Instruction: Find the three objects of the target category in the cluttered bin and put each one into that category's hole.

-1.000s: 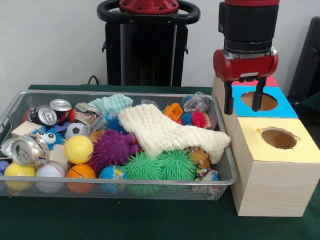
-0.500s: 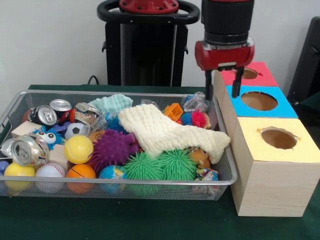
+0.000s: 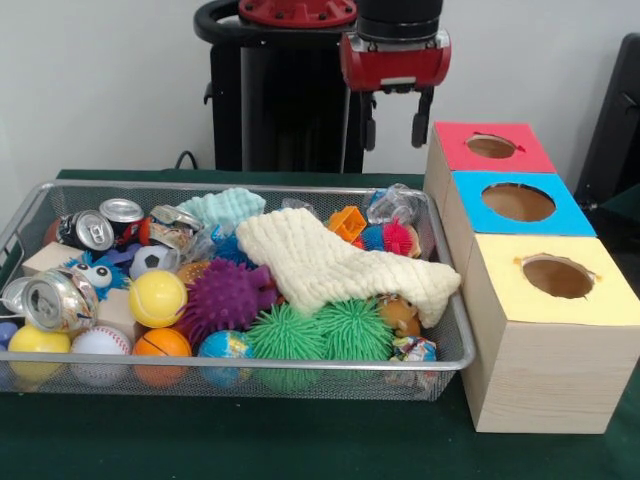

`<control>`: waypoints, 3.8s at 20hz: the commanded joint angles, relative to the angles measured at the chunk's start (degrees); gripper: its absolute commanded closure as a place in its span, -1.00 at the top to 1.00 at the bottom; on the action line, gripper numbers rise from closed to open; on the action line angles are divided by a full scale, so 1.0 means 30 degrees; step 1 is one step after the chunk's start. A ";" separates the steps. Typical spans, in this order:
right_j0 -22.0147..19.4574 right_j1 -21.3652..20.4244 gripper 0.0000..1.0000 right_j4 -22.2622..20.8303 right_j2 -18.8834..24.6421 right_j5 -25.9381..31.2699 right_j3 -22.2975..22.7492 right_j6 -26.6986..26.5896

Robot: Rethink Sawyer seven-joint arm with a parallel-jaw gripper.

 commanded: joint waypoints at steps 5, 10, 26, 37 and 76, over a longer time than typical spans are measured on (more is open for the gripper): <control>0.0532 -0.1606 1.00 -0.0058 0.1660 -0.1633 0.4064 0.1316; 0.1534 -0.0958 1.00 -0.0425 0.0804 -0.1832 0.3168 0.2047; 0.0991 0.1452 1.00 -0.0356 0.1376 -0.1443 0.1051 0.0735; 0.0798 0.2515 1.00 -0.0354 0.1494 -0.1196 -0.0208 0.0489; 0.0689 0.4599 1.00 -0.0005 0.1510 -0.0736 -0.2154 0.0717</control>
